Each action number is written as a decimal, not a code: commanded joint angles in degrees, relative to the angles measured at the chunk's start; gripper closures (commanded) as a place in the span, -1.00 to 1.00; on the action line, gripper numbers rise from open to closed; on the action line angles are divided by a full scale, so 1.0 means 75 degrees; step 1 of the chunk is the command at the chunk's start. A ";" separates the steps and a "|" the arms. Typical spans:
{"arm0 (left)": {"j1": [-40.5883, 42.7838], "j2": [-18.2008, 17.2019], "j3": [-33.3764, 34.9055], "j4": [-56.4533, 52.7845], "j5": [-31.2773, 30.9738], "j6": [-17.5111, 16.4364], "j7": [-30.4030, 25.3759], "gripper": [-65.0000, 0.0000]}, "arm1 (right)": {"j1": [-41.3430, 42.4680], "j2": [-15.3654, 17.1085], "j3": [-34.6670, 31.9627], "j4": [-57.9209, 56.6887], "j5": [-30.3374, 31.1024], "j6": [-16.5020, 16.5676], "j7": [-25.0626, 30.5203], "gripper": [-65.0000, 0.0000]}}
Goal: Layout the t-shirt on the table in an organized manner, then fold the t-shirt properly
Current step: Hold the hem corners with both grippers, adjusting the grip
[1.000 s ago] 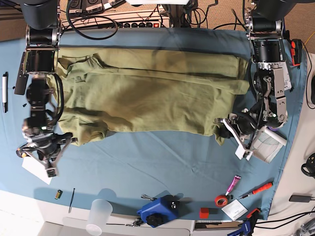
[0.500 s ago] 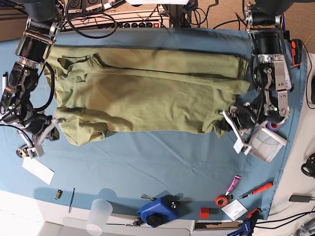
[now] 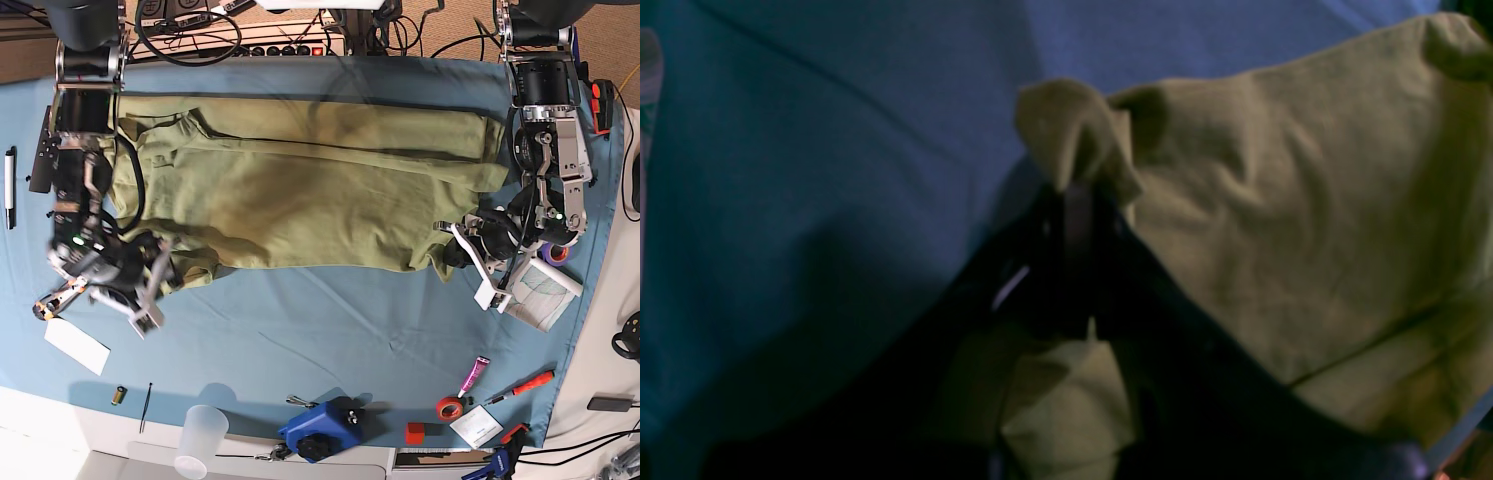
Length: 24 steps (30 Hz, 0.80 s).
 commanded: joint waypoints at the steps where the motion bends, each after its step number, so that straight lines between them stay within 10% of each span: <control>1: -0.0152 -0.0055 -0.0015 0.0154 -0.0128 -0.0003 -0.0166 1.00 | 0.0382 0.0122 -0.0152 0.0114 -0.0303 -0.0274 0.0245 0.27; 6: -0.0152 -0.0058 -0.0015 0.0154 -0.0128 -0.0006 -0.0166 1.00 | 0.0979 0.0122 -0.0959 0.0055 -0.0889 -0.0968 -0.0114 0.27; 24: -0.0152 -0.0055 -0.0015 0.0154 -0.0128 -0.0006 -0.0262 1.00 | 0.1588 -0.0047 -0.1070 -0.1393 -0.0055 -0.0877 -0.1888 0.27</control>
